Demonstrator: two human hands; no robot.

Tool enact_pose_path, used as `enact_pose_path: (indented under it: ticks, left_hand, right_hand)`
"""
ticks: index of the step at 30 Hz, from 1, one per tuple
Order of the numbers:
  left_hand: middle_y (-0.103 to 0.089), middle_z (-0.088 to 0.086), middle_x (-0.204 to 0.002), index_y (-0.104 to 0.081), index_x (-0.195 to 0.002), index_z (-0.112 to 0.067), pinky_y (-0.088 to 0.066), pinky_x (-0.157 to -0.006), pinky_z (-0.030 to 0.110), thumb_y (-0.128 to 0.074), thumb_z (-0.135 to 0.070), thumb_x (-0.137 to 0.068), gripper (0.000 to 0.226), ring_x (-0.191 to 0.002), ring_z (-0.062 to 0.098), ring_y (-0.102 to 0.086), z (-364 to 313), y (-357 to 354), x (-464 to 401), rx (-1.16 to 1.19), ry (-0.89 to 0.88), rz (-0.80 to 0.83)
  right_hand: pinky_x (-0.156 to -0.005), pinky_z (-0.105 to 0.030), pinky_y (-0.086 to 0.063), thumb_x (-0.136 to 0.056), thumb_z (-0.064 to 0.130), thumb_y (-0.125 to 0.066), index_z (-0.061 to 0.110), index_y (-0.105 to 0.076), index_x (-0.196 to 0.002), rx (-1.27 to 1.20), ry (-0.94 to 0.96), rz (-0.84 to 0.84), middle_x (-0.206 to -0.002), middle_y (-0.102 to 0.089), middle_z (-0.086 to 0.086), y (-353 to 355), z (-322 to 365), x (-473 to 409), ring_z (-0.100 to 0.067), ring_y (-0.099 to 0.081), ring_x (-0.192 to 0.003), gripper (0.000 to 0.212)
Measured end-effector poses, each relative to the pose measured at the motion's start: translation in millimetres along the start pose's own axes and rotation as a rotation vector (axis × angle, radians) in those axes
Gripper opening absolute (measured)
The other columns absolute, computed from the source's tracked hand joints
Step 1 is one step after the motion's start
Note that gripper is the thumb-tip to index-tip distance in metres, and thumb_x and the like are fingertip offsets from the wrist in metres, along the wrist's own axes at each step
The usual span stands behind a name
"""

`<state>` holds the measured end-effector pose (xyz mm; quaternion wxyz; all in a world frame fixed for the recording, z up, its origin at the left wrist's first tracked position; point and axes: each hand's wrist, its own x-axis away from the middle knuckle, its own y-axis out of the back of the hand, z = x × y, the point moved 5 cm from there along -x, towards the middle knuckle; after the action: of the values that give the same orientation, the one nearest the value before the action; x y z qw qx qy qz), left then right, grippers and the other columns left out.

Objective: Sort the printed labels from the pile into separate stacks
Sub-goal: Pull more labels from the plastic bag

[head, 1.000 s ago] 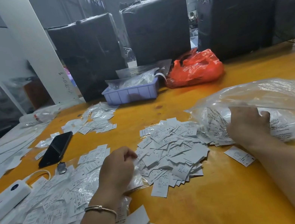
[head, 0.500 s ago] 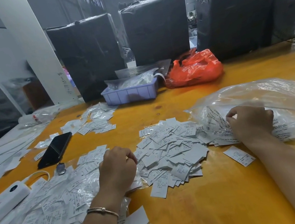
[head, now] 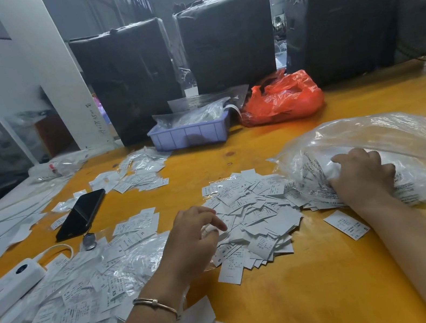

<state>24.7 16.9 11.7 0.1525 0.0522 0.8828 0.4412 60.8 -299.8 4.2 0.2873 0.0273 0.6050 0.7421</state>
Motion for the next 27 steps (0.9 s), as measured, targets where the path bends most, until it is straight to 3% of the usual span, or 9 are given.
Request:
enact_pose_path:
  ticks: [3,6,10,13,15,17,20,22,27]
  left_hand:
    - [-0.055,-0.016,-0.119,-0.068,-0.086,-0.033,-0.029,-0.089,0.015,-0.058,-0.010,-0.092,0.026,-0.121,0.002,-0.036,-4,-3,2,0.031,-0.030,0.049]
    - [-0.055,-0.018,-0.118,-0.068,-0.088,-0.034,-0.028,-0.086,0.009,-0.058,-0.011,-0.093,0.026,-0.122,0.001,-0.037,-6,-5,3,0.047,-0.037,0.064]
    - [-0.055,-0.020,-0.118,-0.067,-0.088,-0.036,-0.028,-0.096,0.022,-0.060,-0.012,-0.093,0.025,-0.122,0.001,-0.037,-6,-6,2,0.058,-0.038,0.064]
    - [-0.055,-0.021,-0.119,-0.066,-0.088,-0.037,-0.028,-0.090,0.016,-0.061,-0.013,-0.092,0.025,-0.123,0.000,-0.038,-7,-7,2,0.055,-0.062,0.063]
    - [-0.055,-0.024,-0.121,-0.067,-0.094,-0.037,-0.029,-0.087,0.011,-0.062,-0.016,-0.092,0.022,-0.123,-0.004,-0.038,-9,-7,2,0.083,-0.081,0.049]
    - [-0.055,-0.027,-0.124,-0.068,-0.104,-0.038,-0.037,-0.090,0.013,-0.065,-0.023,-0.092,0.019,-0.122,-0.008,-0.043,-11,-6,2,0.198,-0.090,0.021]
    - [-0.061,-0.024,-0.122,-0.062,-0.121,-0.039,-0.051,-0.083,0.016,-0.069,-0.042,-0.086,0.036,-0.109,-0.008,-0.057,-16,-8,2,0.367,-0.068,0.047]
    - [-0.066,-0.015,-0.115,-0.058,-0.125,-0.036,-0.056,-0.079,0.022,-0.072,-0.043,-0.080,0.048,-0.100,0.000,-0.065,-18,-12,2,0.435,-0.027,0.084]
    - [-0.073,0.003,-0.074,-0.072,-0.088,-0.012,-0.054,-0.067,0.024,-0.072,-0.005,-0.086,0.008,-0.071,0.016,-0.070,-18,-12,2,0.537,-0.051,0.047]
  right_hand:
    - [-0.080,-0.037,-0.027,-0.088,0.025,-0.064,0.025,-0.073,-0.093,-0.016,-0.019,-0.019,-0.099,-0.058,-0.004,2,-1,0,-0.030,-0.046,-0.108,0.010]
    - [-0.076,-0.036,-0.022,-0.085,0.020,-0.067,0.026,-0.075,-0.083,-0.043,-0.032,-0.079,-0.080,-0.051,0.000,8,0,2,-0.030,-0.048,-0.100,0.011]
    - [-0.080,-0.039,-0.032,-0.084,0.020,-0.068,0.015,-0.074,-0.091,-0.274,-0.018,-0.312,-0.095,-0.068,-0.011,21,1,8,-0.036,-0.052,-0.101,0.011]
    - [-0.080,-0.038,-0.043,-0.084,0.017,-0.070,0.004,-0.071,-0.099,-0.614,0.013,-0.442,-0.099,-0.070,-0.017,38,10,19,-0.035,-0.060,-0.094,0.021]
    - [-0.073,-0.034,-0.050,-0.086,0.013,-0.067,0.004,-0.072,-0.094,-0.912,0.005,-0.290,-0.089,-0.072,-0.015,38,21,30,-0.028,-0.065,-0.078,0.013]
    - [-0.067,-0.031,-0.055,-0.087,0.007,-0.063,0.008,-0.069,-0.088,-1.167,0.045,0.023,-0.082,-0.072,-0.009,32,43,45,-0.021,-0.066,-0.069,0.006]
    - [-0.061,-0.020,-0.052,-0.085,0.001,-0.064,0.007,-0.068,-0.087,-1.228,0.282,0.393,-0.077,-0.073,-0.005,28,81,73,-0.014,-0.068,-0.065,0.008]
    - [-0.063,-0.019,-0.054,-0.083,-0.004,-0.066,0.005,-0.070,-0.088,-1.213,0.407,0.481,-0.077,-0.073,-0.006,27,95,85,-0.013,-0.068,-0.065,0.011]
    - [-0.068,-0.026,-0.057,-0.079,0.000,-0.073,0.004,-0.072,-0.091,-1.169,0.491,0.530,-0.077,-0.073,-0.009,25,99,92,-0.018,-0.067,-0.067,0.012]
